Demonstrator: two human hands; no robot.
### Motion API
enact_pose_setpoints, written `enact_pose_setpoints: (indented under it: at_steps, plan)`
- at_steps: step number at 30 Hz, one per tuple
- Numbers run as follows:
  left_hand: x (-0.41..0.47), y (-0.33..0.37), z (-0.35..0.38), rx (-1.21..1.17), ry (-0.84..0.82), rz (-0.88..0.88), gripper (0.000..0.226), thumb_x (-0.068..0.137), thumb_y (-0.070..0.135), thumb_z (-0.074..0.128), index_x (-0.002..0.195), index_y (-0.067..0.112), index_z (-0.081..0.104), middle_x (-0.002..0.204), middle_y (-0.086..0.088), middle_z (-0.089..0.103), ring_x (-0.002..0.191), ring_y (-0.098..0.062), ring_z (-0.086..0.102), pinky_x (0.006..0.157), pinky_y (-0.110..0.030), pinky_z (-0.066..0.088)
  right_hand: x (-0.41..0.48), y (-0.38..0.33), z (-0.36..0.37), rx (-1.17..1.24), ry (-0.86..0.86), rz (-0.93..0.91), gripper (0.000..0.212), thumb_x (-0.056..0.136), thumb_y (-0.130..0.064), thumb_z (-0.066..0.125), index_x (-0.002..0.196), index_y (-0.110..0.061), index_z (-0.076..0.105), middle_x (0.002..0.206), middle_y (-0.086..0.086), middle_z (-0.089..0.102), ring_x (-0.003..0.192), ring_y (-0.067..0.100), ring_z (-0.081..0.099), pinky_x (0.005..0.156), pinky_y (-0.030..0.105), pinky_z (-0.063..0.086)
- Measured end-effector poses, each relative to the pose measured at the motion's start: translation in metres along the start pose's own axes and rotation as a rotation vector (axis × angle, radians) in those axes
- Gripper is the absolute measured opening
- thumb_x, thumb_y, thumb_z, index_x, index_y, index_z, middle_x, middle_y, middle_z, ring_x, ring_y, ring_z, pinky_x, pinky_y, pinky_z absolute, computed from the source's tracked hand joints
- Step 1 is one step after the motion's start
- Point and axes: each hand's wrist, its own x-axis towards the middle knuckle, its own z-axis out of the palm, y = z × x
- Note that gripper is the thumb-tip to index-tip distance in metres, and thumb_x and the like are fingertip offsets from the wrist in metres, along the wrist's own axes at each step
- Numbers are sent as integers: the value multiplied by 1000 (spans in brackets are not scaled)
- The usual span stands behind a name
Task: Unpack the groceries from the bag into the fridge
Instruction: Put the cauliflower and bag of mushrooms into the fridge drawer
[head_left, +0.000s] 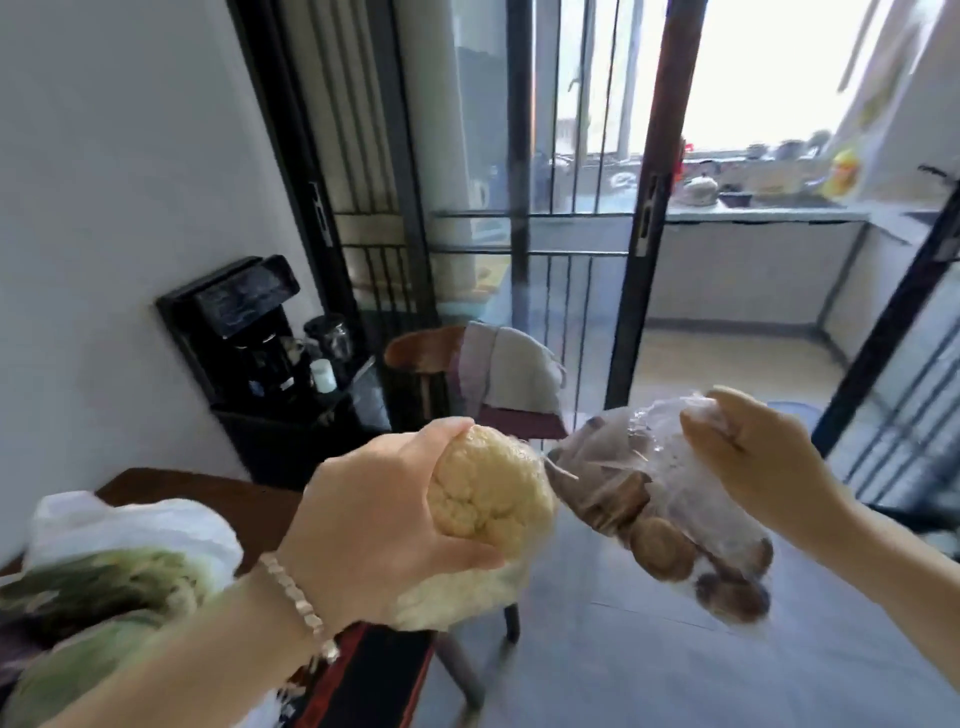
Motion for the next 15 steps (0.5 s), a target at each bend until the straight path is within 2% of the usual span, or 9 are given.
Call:
enact_pose_setpoints:
  at_steps: [1,3,5,7,8,10,13,15]
  plan:
    - [16,23,12,-10,-8,30,105,38,87,48,134,47,32,114,22,56,102,1,53,87,-16,39,-6,28,-19,-41,12,25,30,90,-6,55,62,-8,46,50,1,44,41,7,39,46,6,35]
    - [44,77,33,-61,-28,94,91,45,83,57,127,51,35,107,24,57,97,-1,56,84,-17,42,-18,80,-62,-124,38,78,22,90,-5,56,69,-2,53,55,7,50,45,8,42,49,7,36]
    - [70,135,53,-107,-23,144,76,50,79,60,117,54,37,100,29,58,93,2,58,82,-14,43,-31,127,-106,-187,63,138,25,91,-8,54,66,-8,51,56,6,49,50,19,43,53,14,36]
    - [95,193,71,-153,-43,207,71,52,76,62,116,54,40,96,29,60,90,4,58,81,-14,43,-46,166,-149,-199,102,199,29,88,-26,46,61,-18,39,55,1,43,52,20,43,51,23,32]
    - [108,221,80,-174,-59,244,72,53,74,64,118,53,41,96,27,61,90,2,58,82,-15,44,-53,185,-170,-206,133,226,27,81,-38,37,60,-20,36,55,-1,41,51,17,42,51,27,28]
    - [133,275,96,-211,-96,300,77,54,71,68,123,51,39,94,21,60,88,-5,56,81,-20,45,-69,223,-212,-234,193,298,28,69,-48,26,58,-23,31,53,-5,37,50,11,39,51,28,24]
    - [168,355,117,-255,-132,409,81,54,68,70,127,50,39,89,18,52,80,-8,48,69,-20,38,-90,279,-270,-314,238,484,30,79,-40,37,60,-19,28,53,-3,36,51,15,37,46,22,27]
    - [190,407,131,-282,-164,503,80,55,68,71,127,51,40,93,17,56,80,-7,47,69,-20,36,-104,316,-304,-345,292,615,31,83,-33,41,60,-18,27,54,-3,35,51,12,36,45,23,23]
